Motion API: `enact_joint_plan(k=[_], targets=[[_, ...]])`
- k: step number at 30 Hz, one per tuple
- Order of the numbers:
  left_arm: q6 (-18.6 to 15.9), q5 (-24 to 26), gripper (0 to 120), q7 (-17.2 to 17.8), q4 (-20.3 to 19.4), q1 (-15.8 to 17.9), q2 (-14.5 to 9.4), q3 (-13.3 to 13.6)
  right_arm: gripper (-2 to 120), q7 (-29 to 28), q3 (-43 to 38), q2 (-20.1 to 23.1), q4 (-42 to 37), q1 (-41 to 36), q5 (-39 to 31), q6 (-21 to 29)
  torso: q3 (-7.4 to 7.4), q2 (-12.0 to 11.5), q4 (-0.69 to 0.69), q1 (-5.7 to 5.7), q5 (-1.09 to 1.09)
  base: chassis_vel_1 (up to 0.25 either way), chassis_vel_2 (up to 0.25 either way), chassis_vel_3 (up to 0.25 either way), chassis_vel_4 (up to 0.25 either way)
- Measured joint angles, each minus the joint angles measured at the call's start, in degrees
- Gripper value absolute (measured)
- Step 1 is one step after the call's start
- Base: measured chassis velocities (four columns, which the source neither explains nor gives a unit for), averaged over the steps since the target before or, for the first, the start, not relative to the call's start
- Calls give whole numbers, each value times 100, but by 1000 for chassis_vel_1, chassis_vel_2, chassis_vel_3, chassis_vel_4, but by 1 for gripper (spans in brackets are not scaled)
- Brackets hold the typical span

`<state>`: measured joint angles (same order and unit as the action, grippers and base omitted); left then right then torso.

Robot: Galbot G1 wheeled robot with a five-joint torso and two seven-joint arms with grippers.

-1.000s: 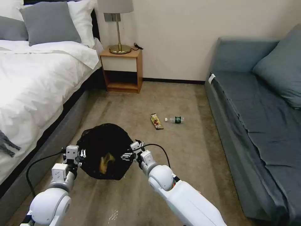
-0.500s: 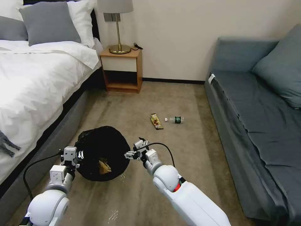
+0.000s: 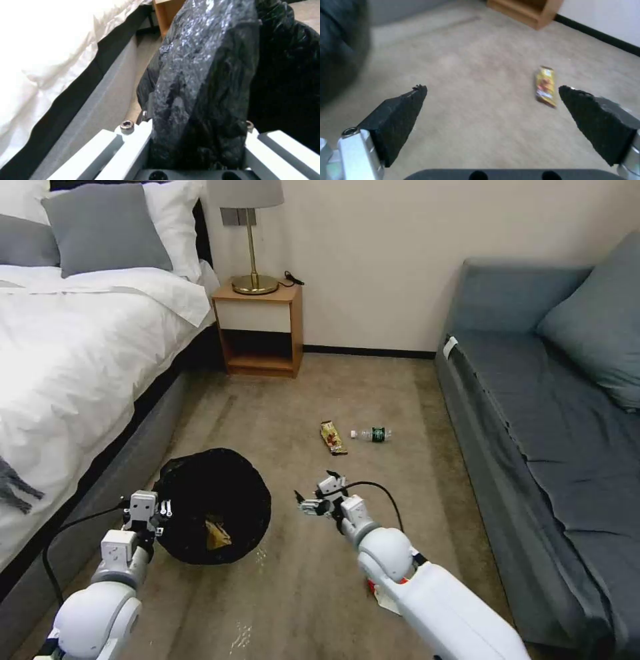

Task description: Pick up the trash bin, then pick up the garbage on the floor and place it into the trash bin.

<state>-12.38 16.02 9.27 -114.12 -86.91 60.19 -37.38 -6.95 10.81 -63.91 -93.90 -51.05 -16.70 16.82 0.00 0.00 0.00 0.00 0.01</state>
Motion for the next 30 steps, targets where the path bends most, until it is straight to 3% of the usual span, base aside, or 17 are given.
enact_joint_plan(k=[9, 30], targets=[[-26, 138, 4, 29, 33, 80, -120, -42, 100, 23, 84, 750, 6, -324, 109, -5, 0, 0, 0, 0, 1, 0, 0, 0, 0], [-23, 171, 4, -13, -53, -40, -87, -31, 100, 215, 272, 974, 255, -1201, 1023, 296, 0, 0, 0, 0, -1, 0, 0, 0, 0]])
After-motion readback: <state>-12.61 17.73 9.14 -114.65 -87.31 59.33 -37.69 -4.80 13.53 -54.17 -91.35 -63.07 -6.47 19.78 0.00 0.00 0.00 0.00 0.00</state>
